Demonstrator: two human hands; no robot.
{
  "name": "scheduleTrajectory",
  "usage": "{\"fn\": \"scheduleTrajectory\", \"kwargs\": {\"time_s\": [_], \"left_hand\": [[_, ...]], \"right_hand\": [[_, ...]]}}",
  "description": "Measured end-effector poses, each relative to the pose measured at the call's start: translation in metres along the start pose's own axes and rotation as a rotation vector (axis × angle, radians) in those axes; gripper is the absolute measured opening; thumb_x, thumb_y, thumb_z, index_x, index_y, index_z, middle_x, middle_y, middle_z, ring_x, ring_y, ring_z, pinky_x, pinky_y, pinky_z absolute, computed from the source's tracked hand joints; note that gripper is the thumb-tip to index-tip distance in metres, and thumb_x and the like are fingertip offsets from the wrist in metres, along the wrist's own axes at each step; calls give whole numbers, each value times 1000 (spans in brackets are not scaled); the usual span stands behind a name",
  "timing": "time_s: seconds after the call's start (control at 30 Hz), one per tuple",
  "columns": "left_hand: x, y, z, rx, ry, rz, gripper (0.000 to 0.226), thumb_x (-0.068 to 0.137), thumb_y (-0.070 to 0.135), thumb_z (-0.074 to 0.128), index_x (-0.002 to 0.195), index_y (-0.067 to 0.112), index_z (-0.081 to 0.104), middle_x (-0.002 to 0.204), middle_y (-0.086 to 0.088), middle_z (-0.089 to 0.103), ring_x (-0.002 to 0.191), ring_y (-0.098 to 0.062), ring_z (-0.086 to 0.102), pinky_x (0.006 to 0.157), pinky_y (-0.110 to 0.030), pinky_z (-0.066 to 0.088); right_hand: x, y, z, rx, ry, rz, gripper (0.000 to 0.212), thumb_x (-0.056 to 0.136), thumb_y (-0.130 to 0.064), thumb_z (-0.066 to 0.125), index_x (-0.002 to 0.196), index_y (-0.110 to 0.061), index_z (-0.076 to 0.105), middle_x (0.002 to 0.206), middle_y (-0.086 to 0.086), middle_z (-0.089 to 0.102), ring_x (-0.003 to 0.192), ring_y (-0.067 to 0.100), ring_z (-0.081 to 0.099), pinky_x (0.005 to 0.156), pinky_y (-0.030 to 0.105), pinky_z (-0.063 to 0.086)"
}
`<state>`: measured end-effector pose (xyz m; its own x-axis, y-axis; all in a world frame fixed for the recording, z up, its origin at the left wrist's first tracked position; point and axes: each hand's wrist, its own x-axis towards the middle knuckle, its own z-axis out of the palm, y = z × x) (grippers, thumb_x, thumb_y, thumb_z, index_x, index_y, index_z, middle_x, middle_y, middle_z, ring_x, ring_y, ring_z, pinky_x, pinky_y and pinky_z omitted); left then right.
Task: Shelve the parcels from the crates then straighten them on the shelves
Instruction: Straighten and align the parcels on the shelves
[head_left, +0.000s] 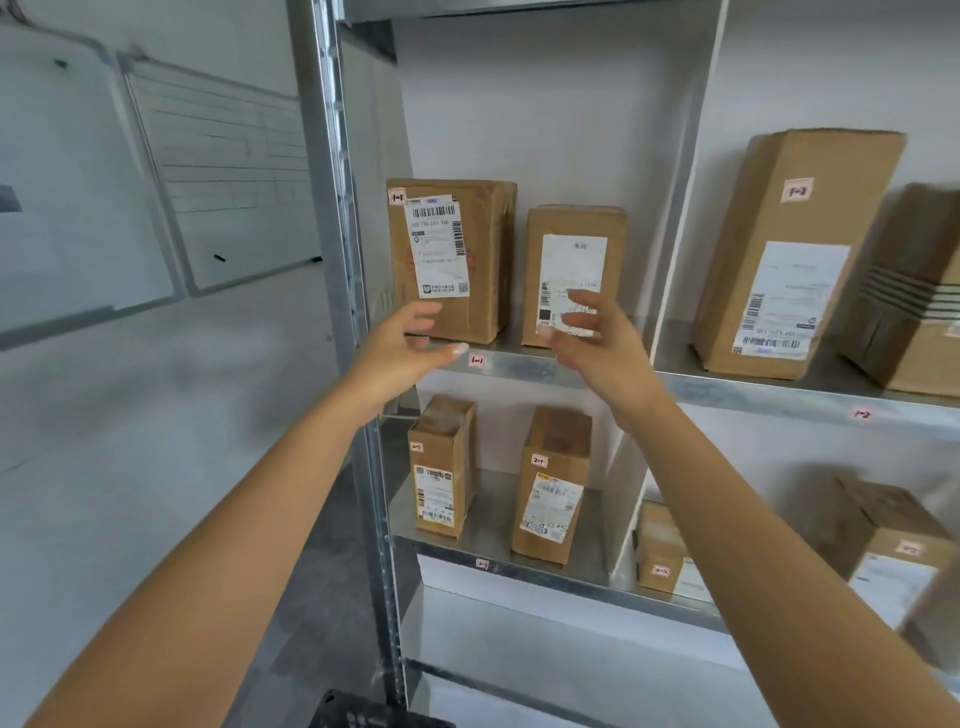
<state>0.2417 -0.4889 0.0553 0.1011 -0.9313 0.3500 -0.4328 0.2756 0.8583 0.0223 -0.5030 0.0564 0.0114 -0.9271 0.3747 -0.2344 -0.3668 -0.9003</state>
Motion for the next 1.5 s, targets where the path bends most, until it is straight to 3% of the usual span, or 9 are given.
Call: {"fn": "scheduleTrajectory", "kwargs": {"time_s": [0.27,0.47,0.63,0.77,0.97,1.2,1.33,1.4,1.5], "left_hand": [[55,-13,16,-25,247,13,62,78,25,76,133,23,47,127,7,50,117,-10,47,101,-34,41],[79,-36,5,12,365,-7,80,76,25,78,141,15,34,144,-3,41,128,-14,40,105,-28,33],[101,-51,1,-91,263,-84,84,83,32,70,149,18,21,154,-3,28,140,-19,29,112,-35,28],[115,-65,3,-176,206,-83,83,87,40,63,151,29,12,155,5,24,143,-16,23,115,-38,24],[125,-79,7,-190,61,-34,65,89,35,62,144,35,29,133,16,50,128,-9,45,108,-34,37],[136,-86,6,-143,14,-16,74,87,36,65,147,33,23,143,15,43,133,-10,40,113,-40,31],[116,-86,14,-13,335,146,80,83,28,71,147,25,22,137,18,30,131,-2,27,108,-25,25],[104,-83,22,58,460,304,69,81,25,73,138,18,36,135,9,37,130,-8,37,107,-21,30],[94,-65,42,-7,372,406,39,82,19,71,116,15,51,115,3,53,109,-13,54,94,-21,45]], "right_hand": [[53,19,11,-2,-63,-123,59,86,-33,71,137,-26,42,120,-10,54,100,6,58,82,17,48],[72,27,42,33,-90,-146,65,87,-26,70,142,-19,37,141,2,50,130,15,48,100,21,39],[85,32,73,100,-141,-123,71,96,-23,58,154,-19,18,144,-12,37,134,0,32,104,15,28],[96,44,92,79,-129,-83,72,98,-28,53,156,-21,9,147,-12,37,139,5,31,106,16,27],[100,57,107,-5,-122,-41,71,99,-27,52,156,-23,10,130,-17,51,114,-5,44,76,-5,35],[99,51,103,-37,-105,-40,72,99,-27,53,155,-23,9,124,-20,47,114,-5,43,84,0,34],[74,55,85,6,27,-129,56,96,-22,58,147,-21,36,133,-16,50,124,-1,49,104,19,42],[60,55,69,-11,176,-188,35,94,-16,60,126,-25,53,116,-14,64,105,-4,60,89,14,49],[48,56,43,16,389,-246,30,91,-8,61,113,-28,56,102,-11,65,93,1,62,74,9,48]]}}
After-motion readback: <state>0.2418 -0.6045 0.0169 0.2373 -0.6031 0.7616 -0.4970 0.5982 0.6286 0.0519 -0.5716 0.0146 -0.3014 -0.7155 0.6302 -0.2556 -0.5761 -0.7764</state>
